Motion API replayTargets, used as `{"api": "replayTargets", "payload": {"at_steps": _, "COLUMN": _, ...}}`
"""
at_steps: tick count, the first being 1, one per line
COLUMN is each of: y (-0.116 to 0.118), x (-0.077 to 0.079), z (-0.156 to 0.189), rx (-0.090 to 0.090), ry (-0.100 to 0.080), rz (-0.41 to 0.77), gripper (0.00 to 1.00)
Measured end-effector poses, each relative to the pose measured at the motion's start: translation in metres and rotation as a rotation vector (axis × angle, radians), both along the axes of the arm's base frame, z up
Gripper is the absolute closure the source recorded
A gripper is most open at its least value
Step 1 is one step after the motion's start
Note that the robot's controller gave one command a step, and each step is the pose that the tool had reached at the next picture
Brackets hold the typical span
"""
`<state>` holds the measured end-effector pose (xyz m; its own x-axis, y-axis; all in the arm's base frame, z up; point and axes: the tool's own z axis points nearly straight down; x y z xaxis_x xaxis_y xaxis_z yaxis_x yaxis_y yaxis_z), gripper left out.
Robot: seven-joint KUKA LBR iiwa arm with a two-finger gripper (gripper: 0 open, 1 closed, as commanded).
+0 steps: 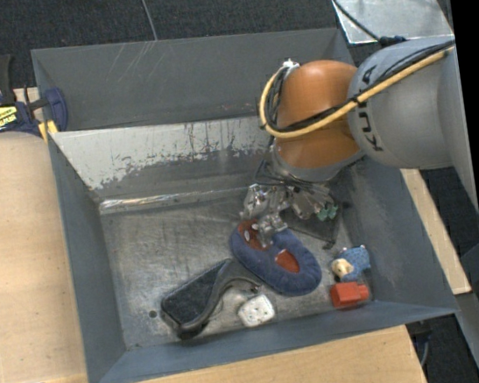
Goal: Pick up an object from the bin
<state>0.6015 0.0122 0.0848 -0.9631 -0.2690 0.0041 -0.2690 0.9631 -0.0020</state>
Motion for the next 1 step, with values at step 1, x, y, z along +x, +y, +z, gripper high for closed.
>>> {"api": "replayTargets", "payload": {"at_steps": 1, "y": 0.0381, "x": -0.0298, "z": 0.1351, "rx": 0.004, "ry": -0.014, "rz": 0.302, "gripper": 1.0}}
